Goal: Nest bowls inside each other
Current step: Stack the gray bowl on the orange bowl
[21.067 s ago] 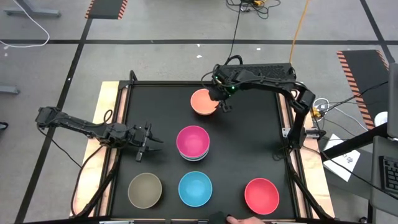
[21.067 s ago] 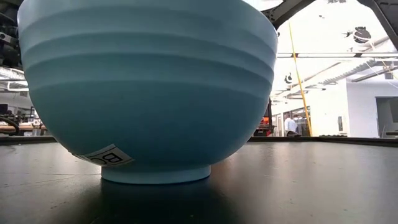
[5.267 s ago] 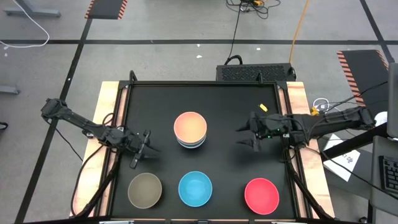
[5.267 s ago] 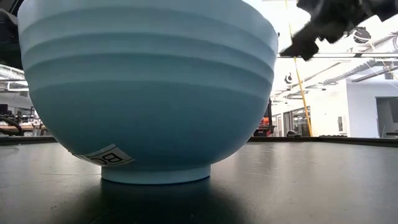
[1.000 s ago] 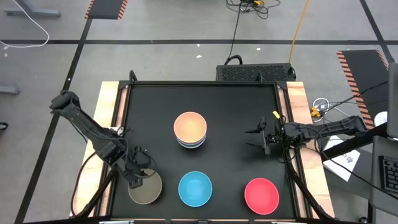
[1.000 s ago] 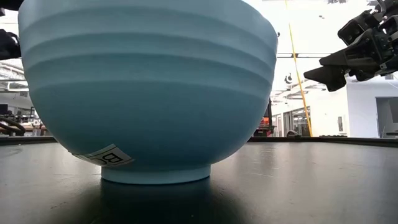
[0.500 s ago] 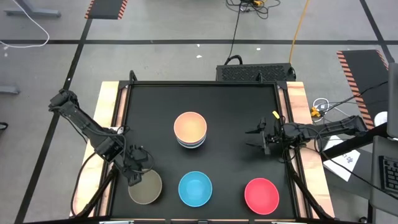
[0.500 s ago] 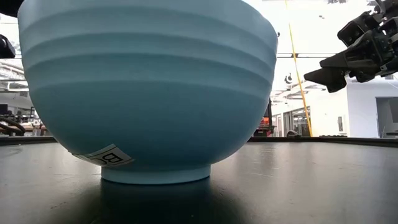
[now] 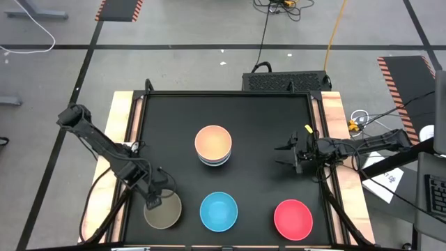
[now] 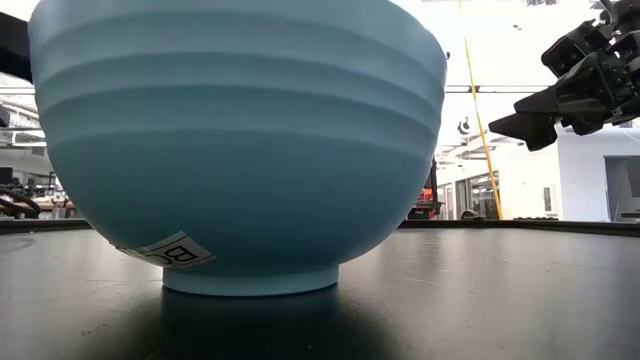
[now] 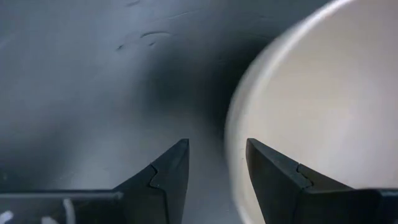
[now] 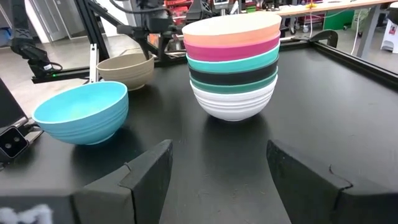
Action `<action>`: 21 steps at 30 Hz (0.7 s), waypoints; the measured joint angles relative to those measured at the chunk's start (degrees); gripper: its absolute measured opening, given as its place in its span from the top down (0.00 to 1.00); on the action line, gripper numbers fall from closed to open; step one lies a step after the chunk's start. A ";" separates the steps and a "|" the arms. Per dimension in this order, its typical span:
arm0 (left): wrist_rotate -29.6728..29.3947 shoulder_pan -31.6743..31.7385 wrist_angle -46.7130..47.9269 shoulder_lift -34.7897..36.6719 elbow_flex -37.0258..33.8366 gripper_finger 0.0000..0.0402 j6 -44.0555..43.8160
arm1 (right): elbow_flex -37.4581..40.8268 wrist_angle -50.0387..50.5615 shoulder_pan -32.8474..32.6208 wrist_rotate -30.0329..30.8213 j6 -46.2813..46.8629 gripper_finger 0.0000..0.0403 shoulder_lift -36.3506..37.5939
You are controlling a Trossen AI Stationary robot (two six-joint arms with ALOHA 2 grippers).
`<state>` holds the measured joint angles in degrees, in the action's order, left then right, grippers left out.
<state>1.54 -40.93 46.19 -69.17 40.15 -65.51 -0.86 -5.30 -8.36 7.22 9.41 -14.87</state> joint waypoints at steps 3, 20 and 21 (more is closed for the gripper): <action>-0.29 0.04 0.01 0.02 -0.88 0.60 0.00 | 0.00 0.00 0.00 0.00 0.00 0.37 0.00; -0.03 0.90 -10.00 0.08 -1.23 0.98 16.72 | 0.00 -0.25 0.02 -0.04 0.00 0.37 0.00; -0.39 1.14 -10.90 0.26 -1.23 0.98 18.25 | 0.00 -0.22 0.01 -0.03 0.00 0.37 0.00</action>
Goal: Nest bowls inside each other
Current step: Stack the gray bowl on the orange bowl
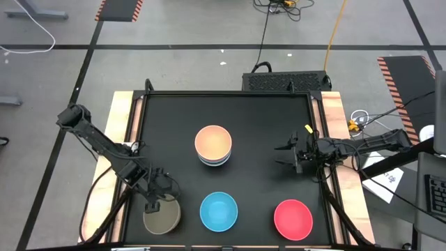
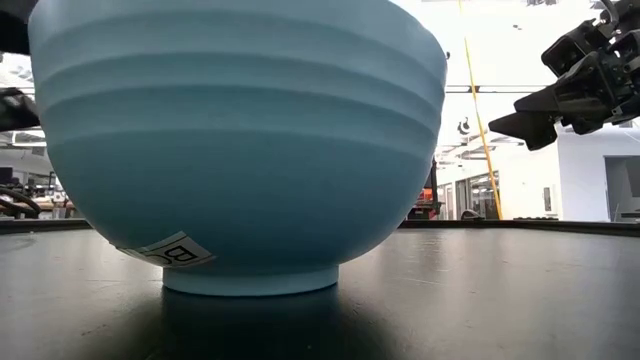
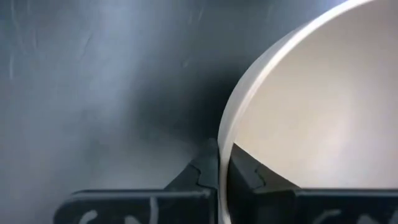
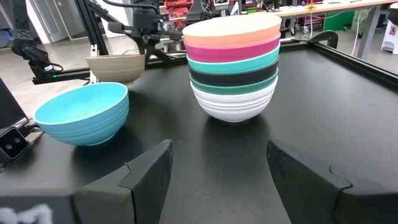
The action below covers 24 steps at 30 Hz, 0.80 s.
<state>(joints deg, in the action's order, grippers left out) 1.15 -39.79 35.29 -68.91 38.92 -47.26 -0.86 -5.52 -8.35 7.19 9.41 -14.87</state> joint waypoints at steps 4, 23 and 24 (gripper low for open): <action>-4.11 1.44 -2.43 0.57 1.65 0.99 8.05 | 0.00 0.43 0.00 -0.01 0.00 0.37 0.00; -5.82 39.32 6.58 0.06 38.27 0.99 50.61 | 0.00 0.63 0.01 -1.50 -0.02 0.37 -0.44; -5.64 40.97 7.56 -0.81 40.62 0.99 49.67 | 0.00 0.63 0.01 -1.50 -0.02 0.37 -0.44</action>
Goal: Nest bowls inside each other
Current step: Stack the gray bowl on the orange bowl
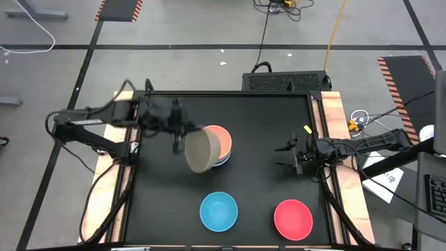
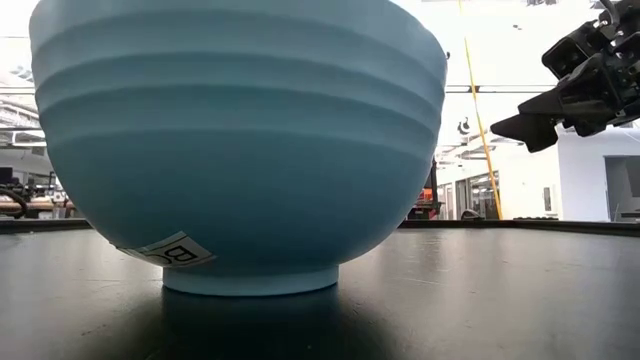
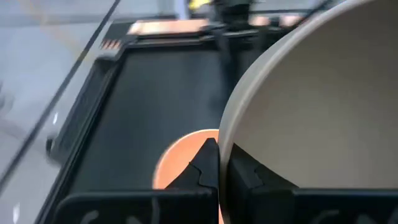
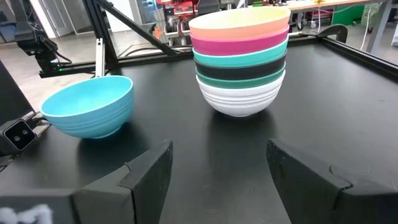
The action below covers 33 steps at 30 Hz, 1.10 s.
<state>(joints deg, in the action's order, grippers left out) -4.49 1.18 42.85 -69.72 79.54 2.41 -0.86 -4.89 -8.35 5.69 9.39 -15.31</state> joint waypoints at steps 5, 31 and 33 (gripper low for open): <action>2.02 6.91 9.66 -8.72 11.30 0.99 -6.07 | 0.00 -0.02 0.01 0.00 0.00 0.37 -0.11; 7.38 13.50 47.20 -43.58 51.11 0.99 -5.50 | 0.00 1.85 0.00 -0.01 2.02 0.37 -0.15; 7.49 13.54 47.20 -43.57 51.11 0.99 -5.58 | 0.02 1.99 0.01 -0.04 2.20 0.37 -0.15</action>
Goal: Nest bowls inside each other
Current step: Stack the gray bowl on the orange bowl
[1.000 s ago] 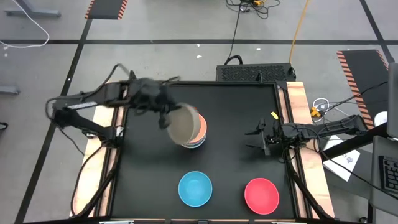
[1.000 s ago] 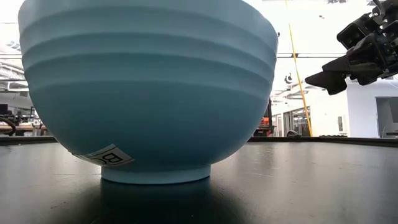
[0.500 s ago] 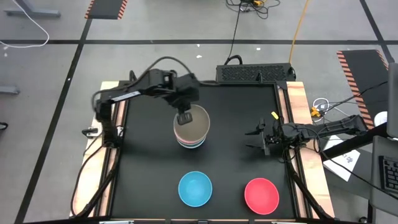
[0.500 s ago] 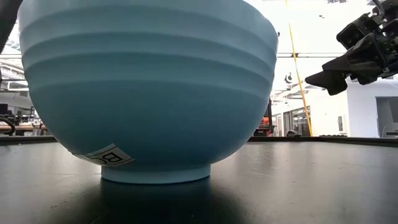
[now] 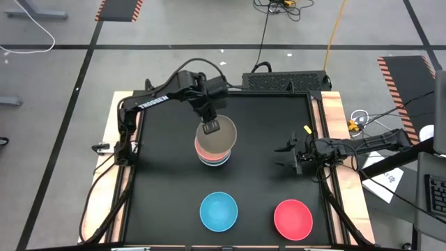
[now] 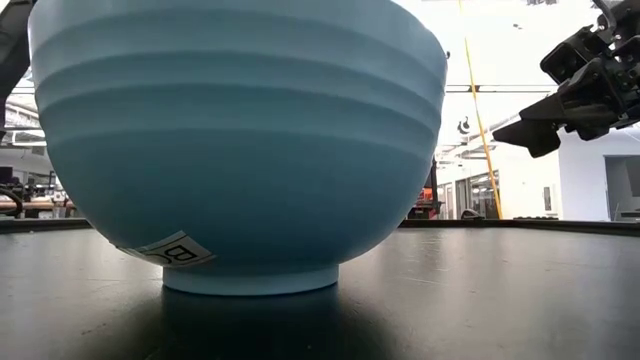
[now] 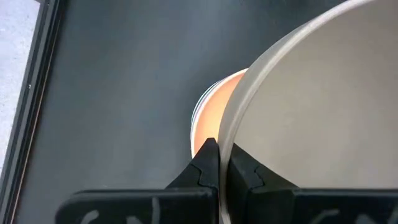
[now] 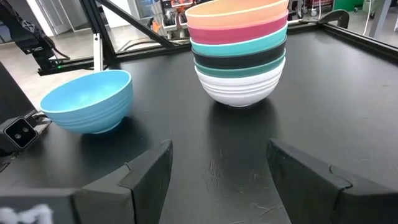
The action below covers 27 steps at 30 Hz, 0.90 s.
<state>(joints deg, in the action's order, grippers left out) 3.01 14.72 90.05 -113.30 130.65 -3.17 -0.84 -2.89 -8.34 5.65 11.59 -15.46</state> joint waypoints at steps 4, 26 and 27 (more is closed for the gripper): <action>2.46 -0.11 -0.12 0.02 -0.47 0.99 0.20 | -0.02 0.12 0.00 0.00 -0.02 0.37 0.00; -0.67 0.64 -2.13 0.76 -16.82 0.99 -0.82 | -0.02 0.52 -0.01 -0.02 1.29 0.37 0.00; -0.51 0.64 -2.90 0.74 -16.84 0.99 -0.69 | -0.02 0.52 -0.02 -0.02 1.29 0.37 0.01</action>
<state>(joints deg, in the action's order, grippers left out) 2.49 15.36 87.15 -112.55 113.81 -3.86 -0.86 -2.37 -8.36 5.63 12.88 -15.45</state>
